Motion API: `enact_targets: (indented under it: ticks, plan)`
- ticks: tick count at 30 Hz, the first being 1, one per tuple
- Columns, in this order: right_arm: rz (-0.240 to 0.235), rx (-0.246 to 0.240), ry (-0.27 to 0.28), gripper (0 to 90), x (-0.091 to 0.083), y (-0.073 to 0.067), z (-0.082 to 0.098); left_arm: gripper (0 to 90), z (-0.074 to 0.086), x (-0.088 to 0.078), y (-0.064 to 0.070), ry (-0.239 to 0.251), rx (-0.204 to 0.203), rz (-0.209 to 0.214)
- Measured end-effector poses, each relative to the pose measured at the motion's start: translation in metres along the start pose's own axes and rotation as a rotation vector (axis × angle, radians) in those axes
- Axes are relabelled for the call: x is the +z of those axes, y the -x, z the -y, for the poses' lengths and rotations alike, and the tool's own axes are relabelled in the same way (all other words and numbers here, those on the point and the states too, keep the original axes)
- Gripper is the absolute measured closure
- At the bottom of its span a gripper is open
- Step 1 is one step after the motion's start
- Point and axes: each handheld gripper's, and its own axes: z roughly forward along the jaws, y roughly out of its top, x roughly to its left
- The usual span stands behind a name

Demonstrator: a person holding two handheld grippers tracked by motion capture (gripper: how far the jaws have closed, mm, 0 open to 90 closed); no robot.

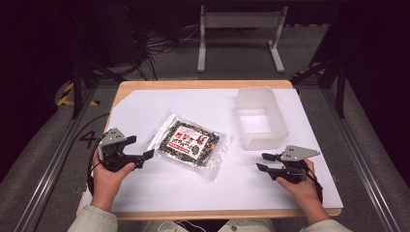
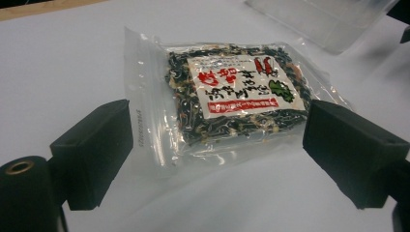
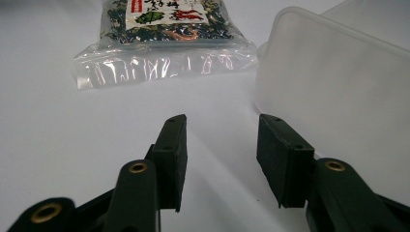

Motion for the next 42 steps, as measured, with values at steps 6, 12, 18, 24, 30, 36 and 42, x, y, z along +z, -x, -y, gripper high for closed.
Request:
enact_targets:
  ticks: [6,12,18,24,30,36,42]
  plan:
    - [0.001,-0.003,-0.002,53.4,0.001,0.0,0.0,10.9,-0.004,0.007,-0.008,0.018,-0.023,0.003]
    - [0.002,-0.007,-0.006,52.8,0.002,0.0,0.0,11.1,-0.008,0.018,-0.014,0.019,-0.027,0.005]
    - [0.004,-0.01,-0.008,52.5,0.002,-0.001,0.0,11.2,-0.008,0.027,-0.02,0.014,-0.036,0.004]
    - [0.001,-0.013,-0.01,52.3,0.002,-0.001,0.0,11.4,-0.005,0.043,-0.03,0.014,-0.094,-0.002]
    - [-0.001,-0.016,-0.014,52.0,0.002,-0.001,0.0,12.8,-0.003,0.054,-0.033,0.008,-0.075,-0.026]
    - [0.002,-0.022,-0.017,52.0,0.002,-0.001,0.001,14.7,0.003,0.065,-0.033,-0.024,-0.058,-0.089]
    - [0.0,-0.026,-0.021,51.5,0.002,-0.002,0.002,21.3,0.01,0.069,-0.039,-0.049,-0.092,-0.047]
